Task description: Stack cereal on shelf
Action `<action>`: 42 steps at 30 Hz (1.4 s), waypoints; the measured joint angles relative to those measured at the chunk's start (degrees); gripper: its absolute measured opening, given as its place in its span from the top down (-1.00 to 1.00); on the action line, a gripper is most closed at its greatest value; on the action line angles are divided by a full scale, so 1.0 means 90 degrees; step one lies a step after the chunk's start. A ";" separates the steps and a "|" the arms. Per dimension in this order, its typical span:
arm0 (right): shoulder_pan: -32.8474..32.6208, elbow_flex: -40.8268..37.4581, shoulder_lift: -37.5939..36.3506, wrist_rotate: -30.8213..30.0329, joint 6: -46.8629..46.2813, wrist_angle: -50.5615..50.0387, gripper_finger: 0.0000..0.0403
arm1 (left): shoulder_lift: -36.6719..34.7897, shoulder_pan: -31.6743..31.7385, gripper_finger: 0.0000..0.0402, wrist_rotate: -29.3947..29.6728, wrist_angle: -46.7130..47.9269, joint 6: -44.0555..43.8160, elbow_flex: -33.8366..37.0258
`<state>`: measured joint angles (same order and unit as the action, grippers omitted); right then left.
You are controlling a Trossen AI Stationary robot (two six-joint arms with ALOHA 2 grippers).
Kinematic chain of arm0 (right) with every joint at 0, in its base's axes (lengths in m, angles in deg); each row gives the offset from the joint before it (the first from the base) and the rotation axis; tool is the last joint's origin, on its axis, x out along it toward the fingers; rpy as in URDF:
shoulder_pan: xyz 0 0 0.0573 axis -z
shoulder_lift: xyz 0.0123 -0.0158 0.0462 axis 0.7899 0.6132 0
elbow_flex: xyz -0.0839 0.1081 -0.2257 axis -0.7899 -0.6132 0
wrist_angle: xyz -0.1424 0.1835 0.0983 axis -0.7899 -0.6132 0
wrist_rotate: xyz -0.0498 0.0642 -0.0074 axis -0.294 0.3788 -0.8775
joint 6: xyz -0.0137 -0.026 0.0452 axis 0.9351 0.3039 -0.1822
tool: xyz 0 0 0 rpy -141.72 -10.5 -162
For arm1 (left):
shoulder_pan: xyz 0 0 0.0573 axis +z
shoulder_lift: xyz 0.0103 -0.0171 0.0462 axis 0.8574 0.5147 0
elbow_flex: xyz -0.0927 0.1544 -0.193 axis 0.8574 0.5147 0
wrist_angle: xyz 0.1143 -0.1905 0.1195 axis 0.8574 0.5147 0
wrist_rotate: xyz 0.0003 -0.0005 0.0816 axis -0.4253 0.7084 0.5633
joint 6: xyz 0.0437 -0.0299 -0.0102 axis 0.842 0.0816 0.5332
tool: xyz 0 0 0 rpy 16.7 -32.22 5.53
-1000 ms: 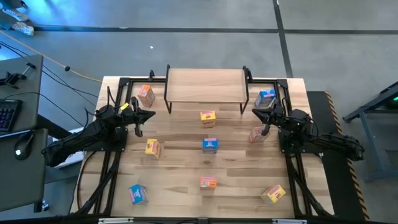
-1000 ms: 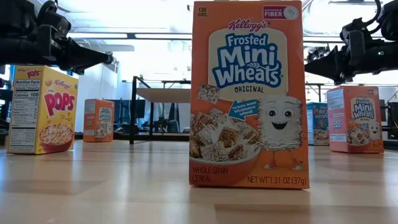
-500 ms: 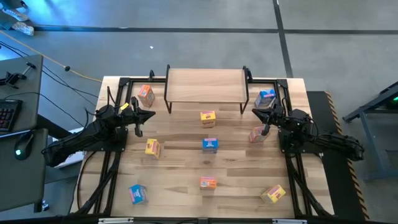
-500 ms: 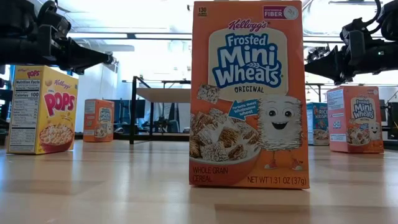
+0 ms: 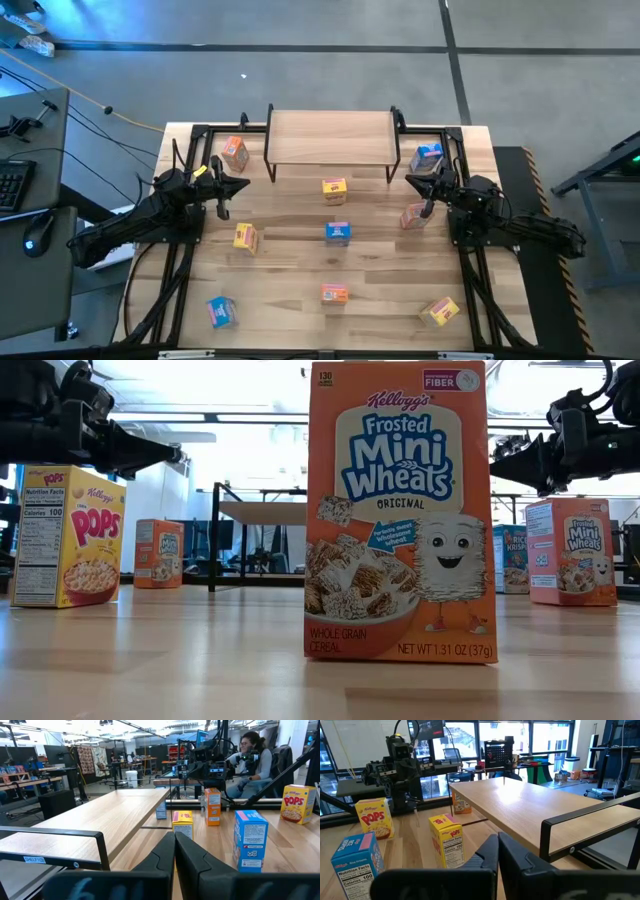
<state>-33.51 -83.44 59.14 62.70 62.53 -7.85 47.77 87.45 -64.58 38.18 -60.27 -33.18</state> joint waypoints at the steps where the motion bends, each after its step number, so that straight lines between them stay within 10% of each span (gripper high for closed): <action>1: 0.0001 0.0001 0.0000 -0.0001 0.0000 0.0001 1.00 | -0.0002 0.0000 0.98 -0.0002 -0.0012 0.0000 0.0000; 42: 0.0007 -0.0015 -0.0001 -0.0017 0.0453 0.0547 1.00 | -0.0002 0.0000 0.99 0.0032 -0.0505 -0.1626 0.0000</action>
<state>-33.45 -83.57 59.14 62.55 66.60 -2.93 47.75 87.45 -64.29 33.63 -74.91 -33.18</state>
